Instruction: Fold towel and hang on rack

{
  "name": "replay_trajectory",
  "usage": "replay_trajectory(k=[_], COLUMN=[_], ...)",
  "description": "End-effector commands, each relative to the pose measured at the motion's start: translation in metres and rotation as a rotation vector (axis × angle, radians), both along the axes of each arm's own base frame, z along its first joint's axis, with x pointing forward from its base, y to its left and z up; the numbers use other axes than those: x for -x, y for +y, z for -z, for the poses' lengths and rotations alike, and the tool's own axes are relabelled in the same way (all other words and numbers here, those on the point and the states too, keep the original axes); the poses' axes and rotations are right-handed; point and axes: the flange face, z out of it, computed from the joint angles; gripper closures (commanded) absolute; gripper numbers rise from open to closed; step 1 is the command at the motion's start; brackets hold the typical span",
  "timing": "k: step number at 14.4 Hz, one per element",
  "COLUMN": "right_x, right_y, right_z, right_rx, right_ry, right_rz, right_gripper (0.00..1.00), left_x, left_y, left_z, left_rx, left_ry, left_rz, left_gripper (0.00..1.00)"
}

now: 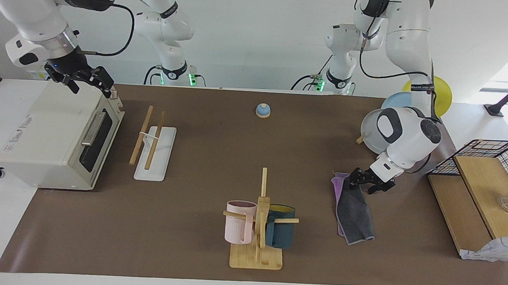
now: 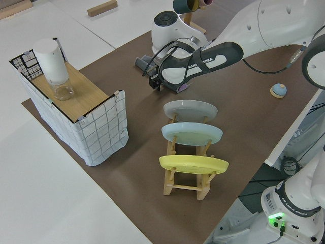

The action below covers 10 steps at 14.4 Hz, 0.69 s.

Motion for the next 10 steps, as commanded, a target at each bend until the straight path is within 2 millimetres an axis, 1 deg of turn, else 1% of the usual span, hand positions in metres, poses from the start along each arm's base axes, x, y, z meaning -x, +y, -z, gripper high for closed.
replay_trajectory(k=[1, 5, 6, 7, 10], right_x=[0.0054, 0.0054, 0.0054, 0.0050, 0.0051], right_y=[0.0002, 0.0002, 0.0002, 0.0002, -0.0006], right_z=[-0.0023, -0.0023, -0.0023, -0.0015, -0.0015], right_rx=[-0.012, -0.012, -0.012, -0.012, -0.012], right_ry=[0.005, 0.005, 0.005, 0.007, 0.007], right_rz=[-0.018, -0.018, -0.018, -0.018, -0.017], right_gripper=[0.00, 0.00, 0.00, 0.00, 0.00], left_x=[-0.0018, -0.0012, -0.0010, -0.0012, -0.0026], left_y=[-0.0140, -0.0168, -0.0169, -0.0159, -0.0156], left_z=[0.0040, 0.0045, 0.0046, 0.0046, 0.0013], left_rx=[0.025, 0.025, 0.025, 0.025, 0.028], left_ry=[-0.008, -0.003, -0.002, -0.002, 0.001], left_rz=[-0.002, -0.014, -0.014, -0.017, -0.020], left_gripper=[0.49, 0.80, 0.92, 1.00, 1.00])
